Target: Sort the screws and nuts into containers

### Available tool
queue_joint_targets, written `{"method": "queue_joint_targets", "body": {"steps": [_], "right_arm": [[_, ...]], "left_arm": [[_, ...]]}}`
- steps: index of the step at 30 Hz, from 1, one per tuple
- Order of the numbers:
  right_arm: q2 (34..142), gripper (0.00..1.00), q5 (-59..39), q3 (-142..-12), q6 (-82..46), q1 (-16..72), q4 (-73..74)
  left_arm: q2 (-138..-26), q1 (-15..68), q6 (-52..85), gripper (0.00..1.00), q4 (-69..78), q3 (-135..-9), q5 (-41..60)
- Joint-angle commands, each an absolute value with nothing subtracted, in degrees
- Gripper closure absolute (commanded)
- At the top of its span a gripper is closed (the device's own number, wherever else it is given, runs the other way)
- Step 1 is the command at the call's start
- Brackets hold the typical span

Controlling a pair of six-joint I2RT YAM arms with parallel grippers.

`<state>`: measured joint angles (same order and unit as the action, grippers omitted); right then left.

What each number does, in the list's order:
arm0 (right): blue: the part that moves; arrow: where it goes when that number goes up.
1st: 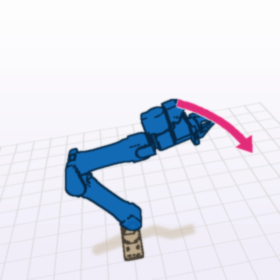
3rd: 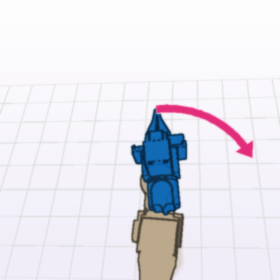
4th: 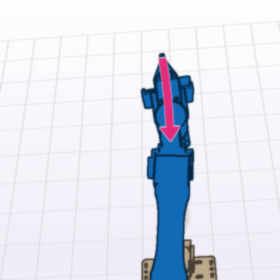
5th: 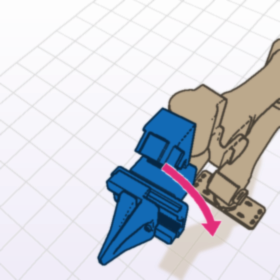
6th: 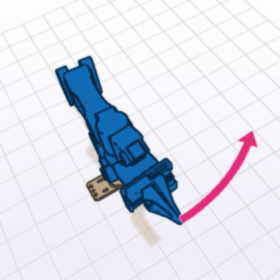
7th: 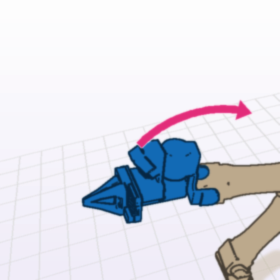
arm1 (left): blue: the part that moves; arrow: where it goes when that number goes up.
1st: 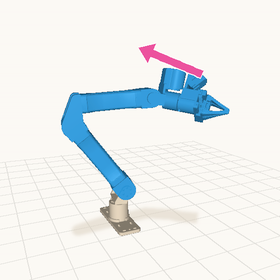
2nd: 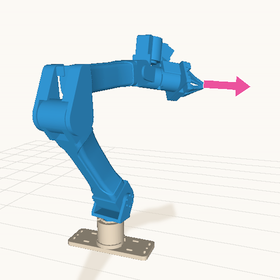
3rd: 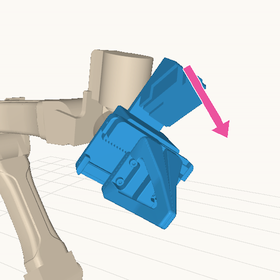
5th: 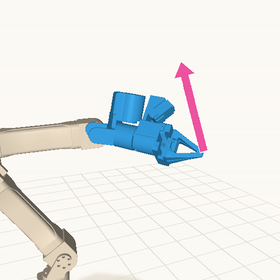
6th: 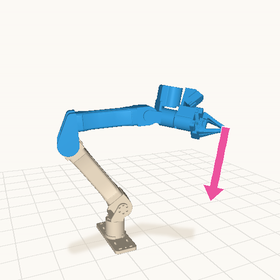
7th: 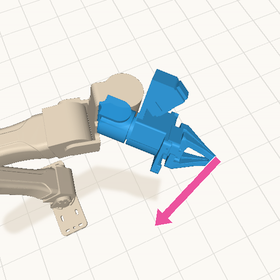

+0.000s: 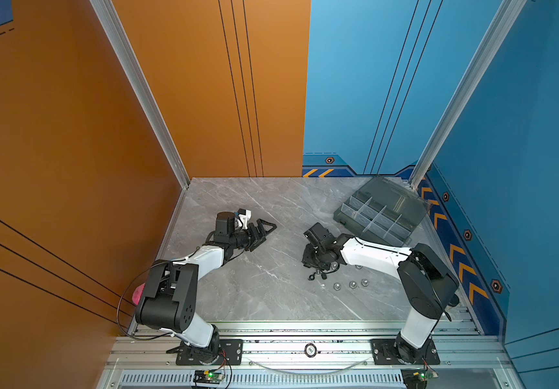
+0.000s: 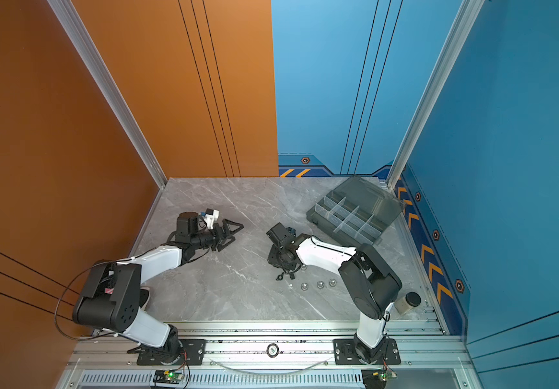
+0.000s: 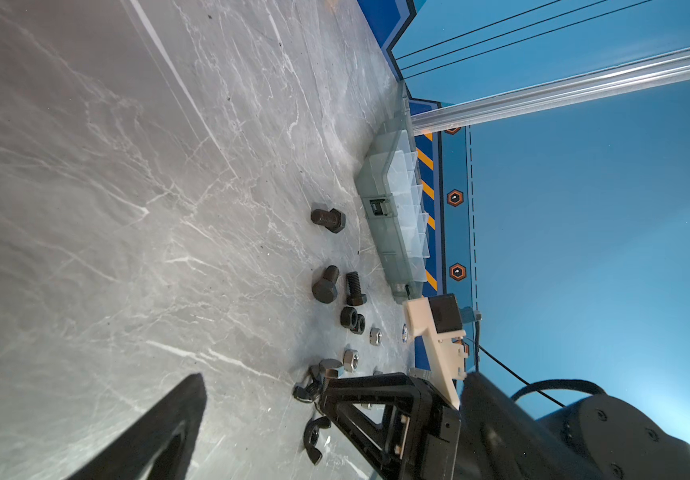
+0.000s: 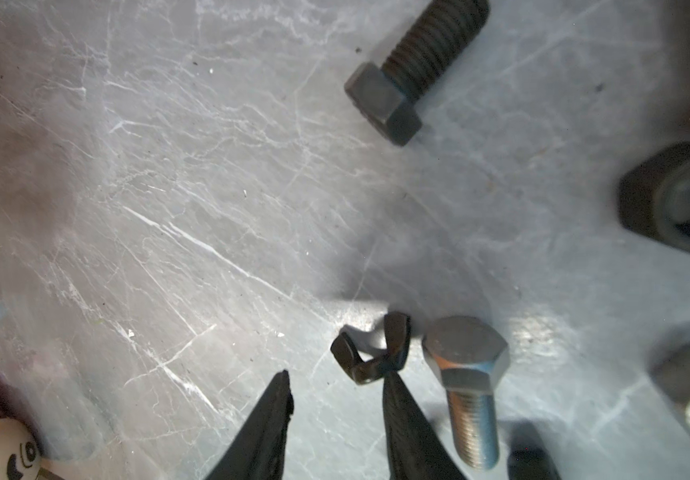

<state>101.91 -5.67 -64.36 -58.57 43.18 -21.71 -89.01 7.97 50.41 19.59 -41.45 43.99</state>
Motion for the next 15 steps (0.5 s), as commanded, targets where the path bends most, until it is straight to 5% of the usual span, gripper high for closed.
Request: {"method": "queue_joint_targets", "body": {"steps": [1,15], "right_arm": [[101.4,0.60,-4.0,-64.9,-58.5,43.2,-24.0],[90.1,0.59,-6.6,-59.2,-50.4,36.9,-21.8]], "left_arm": [[-88.7,9.2,48.5,0.02,20.3,-40.2,44.2],[-90.8,18.5,30.5,0.02,5.9,-45.5,34.9]]}}
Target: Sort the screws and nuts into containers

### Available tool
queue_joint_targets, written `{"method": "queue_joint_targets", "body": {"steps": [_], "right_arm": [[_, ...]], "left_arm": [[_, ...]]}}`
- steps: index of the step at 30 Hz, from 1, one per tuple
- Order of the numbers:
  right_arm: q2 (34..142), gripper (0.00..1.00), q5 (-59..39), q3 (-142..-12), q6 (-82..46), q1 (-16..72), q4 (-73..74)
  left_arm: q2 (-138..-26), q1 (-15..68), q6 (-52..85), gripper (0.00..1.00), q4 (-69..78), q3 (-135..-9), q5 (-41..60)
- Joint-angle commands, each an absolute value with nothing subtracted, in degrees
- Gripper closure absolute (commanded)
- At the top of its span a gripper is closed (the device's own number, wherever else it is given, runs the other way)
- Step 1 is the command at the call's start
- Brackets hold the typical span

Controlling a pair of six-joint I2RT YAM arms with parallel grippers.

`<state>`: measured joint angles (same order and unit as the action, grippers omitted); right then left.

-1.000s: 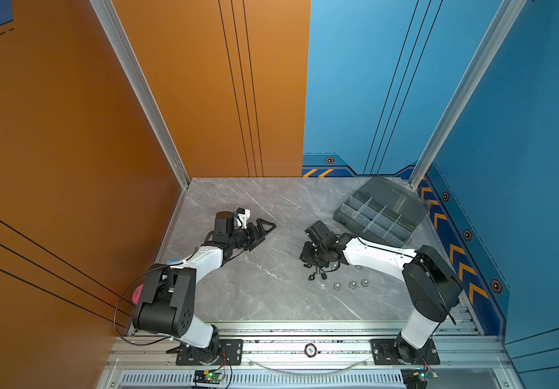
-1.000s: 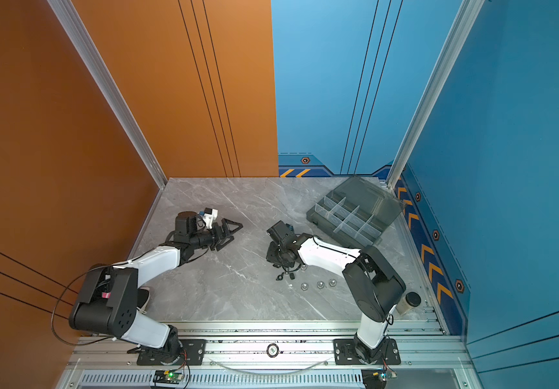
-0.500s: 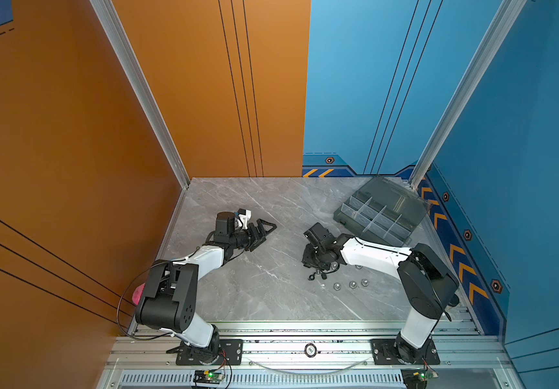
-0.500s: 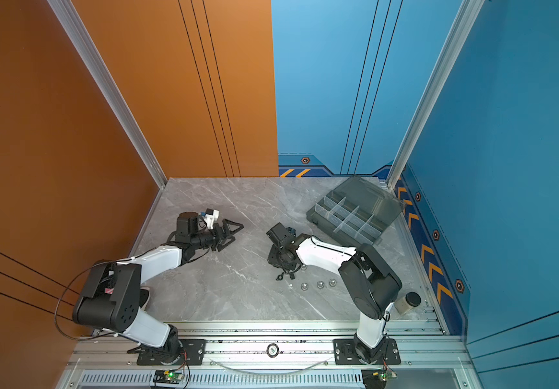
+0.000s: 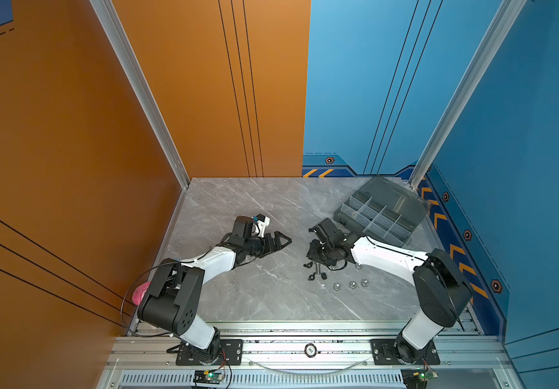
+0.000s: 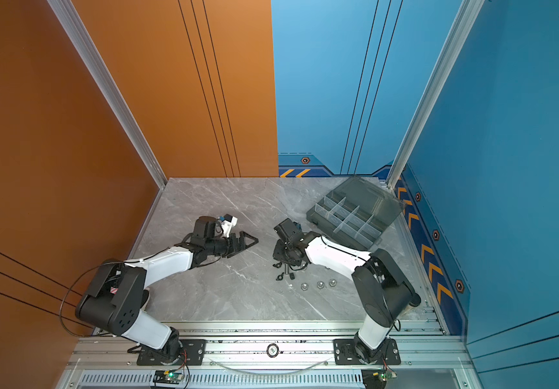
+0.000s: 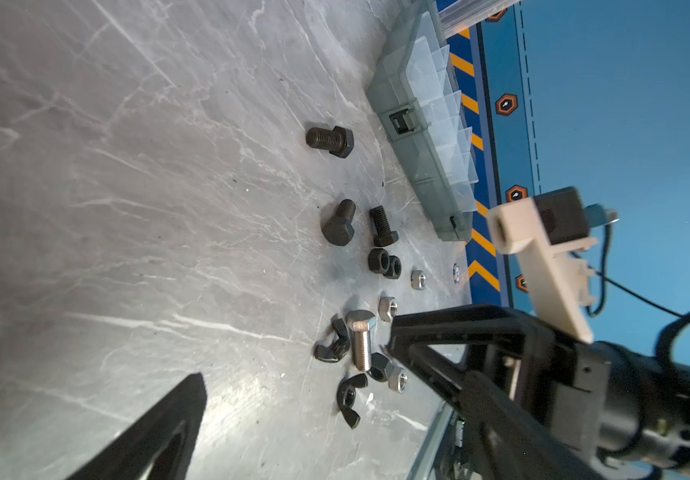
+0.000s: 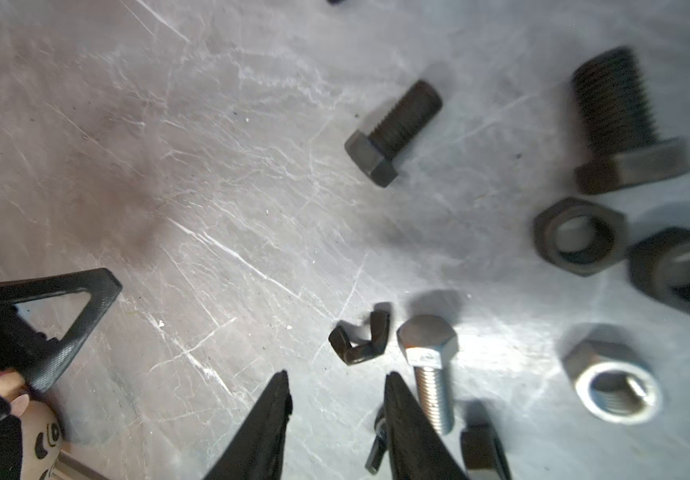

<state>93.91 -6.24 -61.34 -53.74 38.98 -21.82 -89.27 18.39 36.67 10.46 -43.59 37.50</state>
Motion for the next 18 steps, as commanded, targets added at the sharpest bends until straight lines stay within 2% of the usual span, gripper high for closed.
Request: {"method": "queue_joint_targets", "body": {"steps": [1,2,13,14,18], "right_arm": [[88.7,0.59,-6.7,-58.5,-49.9,36.2,-21.9],[87.1,0.59,-6.7,-57.7,-49.4,35.3,-21.8],[77.6,0.59,-9.0,-52.2,-46.8,27.0,-22.8],[77.1,0.59,-9.0,-51.8,-46.7,26.7,-22.7],[76.1,0.59,-9.1,-50.7,-46.7,25.8,-22.5]], "left_arm": [[-91.1,18.8,29.8,0.01,5.9,-45.7,34.7],[-91.5,19.4,29.1,0.00,5.8,-45.8,33.8],[-97.2,28.8,20.3,0.13,0.2,-52.4,26.7],[-97.5,29.3,19.7,0.18,0.0,-52.7,26.2],[-98.4,31.2,17.0,0.19,-3.1,-54.4,24.2]]}}
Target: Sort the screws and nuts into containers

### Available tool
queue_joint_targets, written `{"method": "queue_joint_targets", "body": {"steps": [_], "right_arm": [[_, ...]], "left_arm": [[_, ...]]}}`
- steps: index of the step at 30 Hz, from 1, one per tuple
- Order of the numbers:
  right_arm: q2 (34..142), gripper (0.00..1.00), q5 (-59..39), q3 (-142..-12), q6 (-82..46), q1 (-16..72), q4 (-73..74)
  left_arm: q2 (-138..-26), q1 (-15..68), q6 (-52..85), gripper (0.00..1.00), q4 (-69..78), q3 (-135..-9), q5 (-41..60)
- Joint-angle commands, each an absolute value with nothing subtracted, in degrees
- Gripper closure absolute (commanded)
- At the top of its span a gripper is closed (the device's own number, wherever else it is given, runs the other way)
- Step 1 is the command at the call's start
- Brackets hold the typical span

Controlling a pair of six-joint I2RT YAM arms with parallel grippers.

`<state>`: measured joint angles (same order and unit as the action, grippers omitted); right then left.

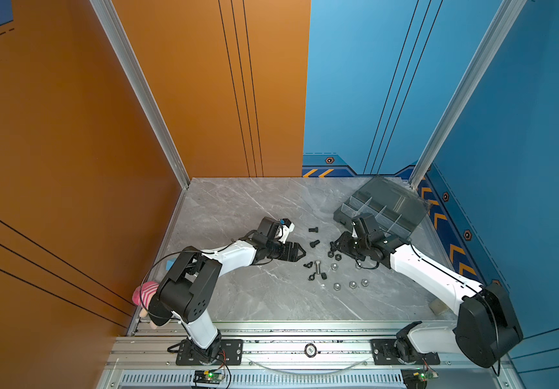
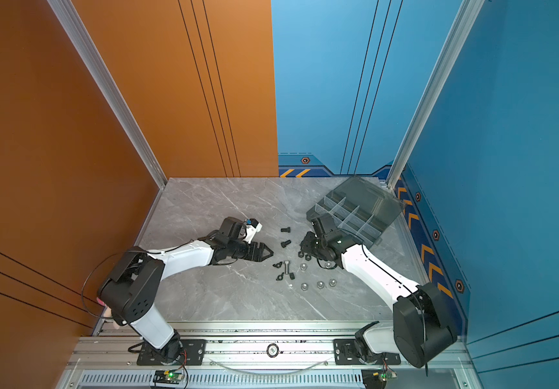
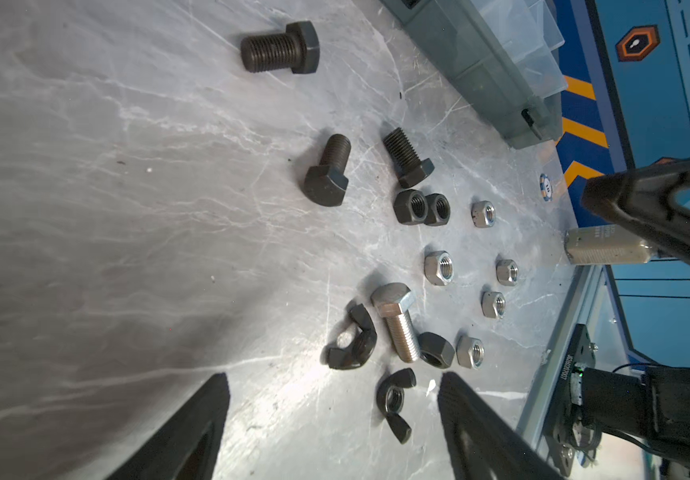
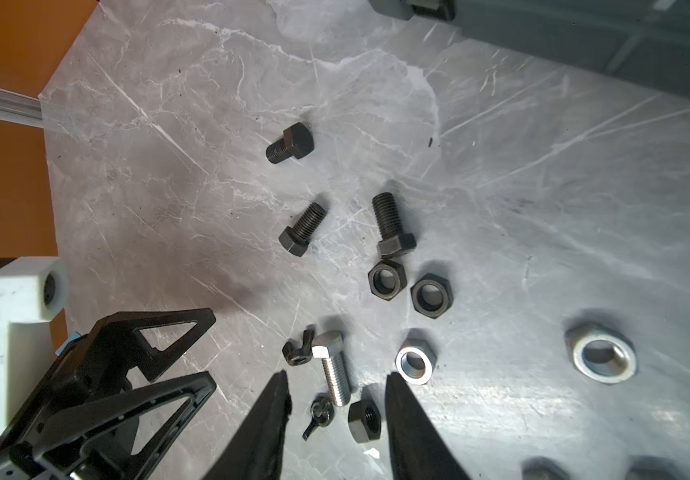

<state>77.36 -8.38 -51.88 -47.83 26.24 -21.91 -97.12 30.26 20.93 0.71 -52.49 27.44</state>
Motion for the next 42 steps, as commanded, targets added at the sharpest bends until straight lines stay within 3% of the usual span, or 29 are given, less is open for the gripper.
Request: {"method": "queue_joint_targets", "body": {"steps": [1,13,31,40,42], "right_arm": [[76.1,0.59,-9.1,-50.5,-46.7,25.7,-22.4],[79.6,0.59,-13.2,-51.3,-44.0,27.3,-20.2],[91.0,0.60,-11.6,-57.4,-46.7,41.8,-22.8],[96.9,0.60,-12.8,-60.9,-47.8,43.4,-20.8],[98.0,0.60,-13.0,-61.9,-47.8,43.3,-20.5]], "left_arm": [[-98.4,31.5,16.4,0.19,-3.6,-54.5,24.0],[-98.9,30.7,18.7,0.19,-1.5,-53.0,26.8],[-94.7,25.3,27.5,0.15,5.3,-47.1,33.0],[-93.1,23.0,27.2,0.15,4.8,-45.5,33.9],[-92.9,22.6,27.1,0.10,4.8,-45.1,34.0]]}}
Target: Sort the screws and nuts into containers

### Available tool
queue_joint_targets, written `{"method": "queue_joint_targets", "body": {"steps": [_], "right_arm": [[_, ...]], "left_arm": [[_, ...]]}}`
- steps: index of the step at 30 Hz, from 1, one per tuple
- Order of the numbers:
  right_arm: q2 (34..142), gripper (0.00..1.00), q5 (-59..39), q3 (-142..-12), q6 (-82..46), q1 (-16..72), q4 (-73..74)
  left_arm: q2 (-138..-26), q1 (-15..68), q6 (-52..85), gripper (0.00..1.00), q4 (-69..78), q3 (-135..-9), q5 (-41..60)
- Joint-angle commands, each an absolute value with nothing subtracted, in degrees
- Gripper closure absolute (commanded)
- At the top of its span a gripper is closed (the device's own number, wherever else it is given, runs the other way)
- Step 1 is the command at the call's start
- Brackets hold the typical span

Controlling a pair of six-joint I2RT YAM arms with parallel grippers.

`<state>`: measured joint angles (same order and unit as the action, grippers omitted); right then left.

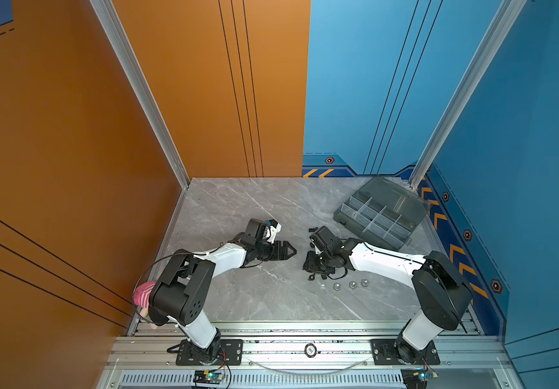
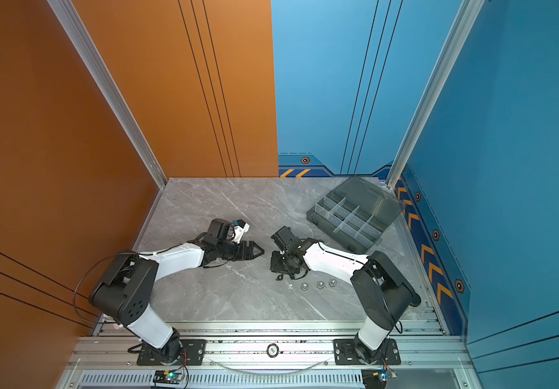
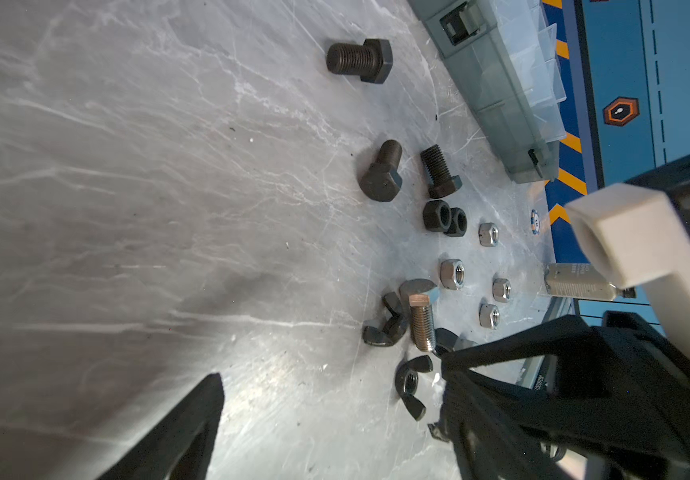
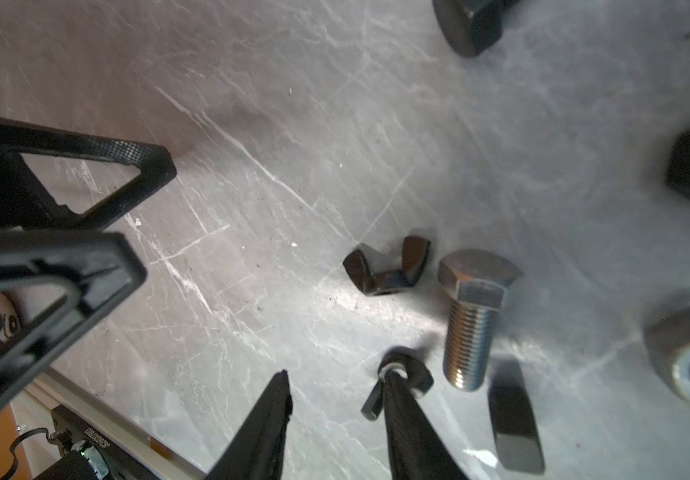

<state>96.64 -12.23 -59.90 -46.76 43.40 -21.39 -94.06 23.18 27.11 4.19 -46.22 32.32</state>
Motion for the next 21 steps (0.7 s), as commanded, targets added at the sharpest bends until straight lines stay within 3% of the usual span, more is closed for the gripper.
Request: {"method": "queue_joint_targets", "body": {"steps": [1,21], "right_arm": [[98.6,0.60,-13.2,-62.4,-47.7,43.2,-20.5],[104.2,0.60,-14.3,-62.7,-48.6,40.5,-19.6]], "left_arm": [[-92.9,22.3,27.2,0.09,4.8,-44.9,34.0],[-93.0,20.2,27.4,0.09,5.1,-44.0,34.9]]}}
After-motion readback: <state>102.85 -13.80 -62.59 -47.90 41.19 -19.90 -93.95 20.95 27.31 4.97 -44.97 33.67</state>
